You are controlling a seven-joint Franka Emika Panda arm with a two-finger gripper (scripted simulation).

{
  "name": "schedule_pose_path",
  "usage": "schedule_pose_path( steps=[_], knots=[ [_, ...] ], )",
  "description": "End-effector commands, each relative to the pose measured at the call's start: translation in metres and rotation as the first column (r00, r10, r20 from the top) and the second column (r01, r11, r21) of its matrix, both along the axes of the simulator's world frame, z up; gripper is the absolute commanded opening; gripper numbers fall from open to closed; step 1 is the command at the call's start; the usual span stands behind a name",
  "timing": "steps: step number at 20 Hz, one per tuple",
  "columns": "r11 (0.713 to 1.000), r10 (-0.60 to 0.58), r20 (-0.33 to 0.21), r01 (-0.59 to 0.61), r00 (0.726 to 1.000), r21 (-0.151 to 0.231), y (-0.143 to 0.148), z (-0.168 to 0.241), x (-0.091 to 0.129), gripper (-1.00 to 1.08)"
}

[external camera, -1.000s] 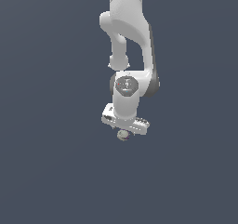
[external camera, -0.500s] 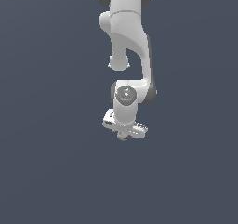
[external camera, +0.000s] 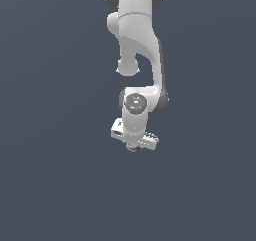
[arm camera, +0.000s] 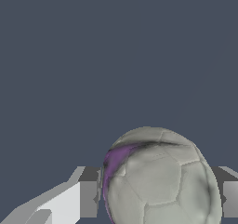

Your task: Pick up the object and move it to a goal position.

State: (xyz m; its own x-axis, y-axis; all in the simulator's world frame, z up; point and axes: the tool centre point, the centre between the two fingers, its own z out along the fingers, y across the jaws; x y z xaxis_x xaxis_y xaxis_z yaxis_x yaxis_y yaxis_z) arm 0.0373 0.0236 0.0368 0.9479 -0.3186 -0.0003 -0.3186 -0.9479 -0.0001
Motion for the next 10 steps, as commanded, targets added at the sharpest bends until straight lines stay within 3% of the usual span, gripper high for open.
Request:
schedule_pose_path(
  steps=[1, 10],
  knots=[
    [1.0, 0.0, 0.0, 0.0, 1.0, 0.0, 0.0, 0.0, 0.0, -1.0],
    [1.0, 0.0, 0.0, 0.0, 1.0, 0.0, -0.003, 0.011, -0.004, -1.0]
  ],
)
